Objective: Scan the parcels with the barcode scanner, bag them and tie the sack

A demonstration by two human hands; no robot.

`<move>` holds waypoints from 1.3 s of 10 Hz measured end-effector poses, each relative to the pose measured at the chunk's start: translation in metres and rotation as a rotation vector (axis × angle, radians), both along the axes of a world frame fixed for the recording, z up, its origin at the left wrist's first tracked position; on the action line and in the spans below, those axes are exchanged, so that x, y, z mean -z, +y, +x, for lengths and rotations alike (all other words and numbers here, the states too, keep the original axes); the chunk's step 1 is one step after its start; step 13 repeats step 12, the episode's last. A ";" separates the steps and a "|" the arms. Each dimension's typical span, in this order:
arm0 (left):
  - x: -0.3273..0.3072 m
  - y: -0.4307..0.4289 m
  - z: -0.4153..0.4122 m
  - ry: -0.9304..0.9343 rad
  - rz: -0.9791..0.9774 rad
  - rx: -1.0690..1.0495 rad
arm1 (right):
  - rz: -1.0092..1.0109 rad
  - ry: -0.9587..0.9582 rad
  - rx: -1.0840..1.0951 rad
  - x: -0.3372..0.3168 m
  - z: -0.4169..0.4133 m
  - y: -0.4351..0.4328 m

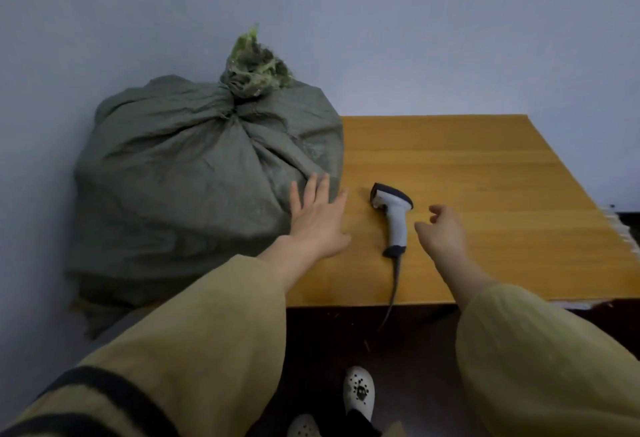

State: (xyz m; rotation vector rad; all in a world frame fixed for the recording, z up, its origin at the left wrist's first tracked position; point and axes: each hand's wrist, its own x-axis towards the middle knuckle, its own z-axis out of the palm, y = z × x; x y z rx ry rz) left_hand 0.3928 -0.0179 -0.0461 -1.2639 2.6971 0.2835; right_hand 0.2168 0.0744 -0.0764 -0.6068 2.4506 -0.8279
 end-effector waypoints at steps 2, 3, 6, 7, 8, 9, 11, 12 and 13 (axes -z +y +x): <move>0.023 0.018 -0.010 -0.026 0.108 -0.004 | 0.161 -0.157 -0.081 0.048 -0.001 0.004; 0.031 0.021 -0.012 -0.063 0.060 -0.072 | 0.206 -0.171 -0.123 0.064 -0.007 -0.019; 0.051 0.033 -0.049 -0.071 -0.002 -0.196 | 0.375 -0.232 -0.355 0.091 -0.043 -0.051; 0.055 0.039 -0.067 -0.064 0.034 -0.243 | 0.314 -0.366 -0.398 0.088 -0.040 -0.054; 0.059 0.041 -0.076 -0.050 0.052 -0.296 | 0.226 -0.411 -0.480 0.087 -0.021 -0.062; 0.064 0.043 -0.074 -0.045 0.051 -0.333 | 0.197 -0.444 -0.564 0.092 -0.002 -0.072; 0.074 0.047 -0.057 -0.048 0.118 -0.347 | 0.230 -0.363 -0.680 0.102 0.000 -0.066; 0.072 0.046 -0.056 -0.008 0.140 -0.360 | 0.275 -0.332 -0.735 0.088 -0.007 -0.068; 0.072 0.046 -0.056 -0.008 0.140 -0.360 | 0.275 -0.332 -0.735 0.088 -0.007 -0.068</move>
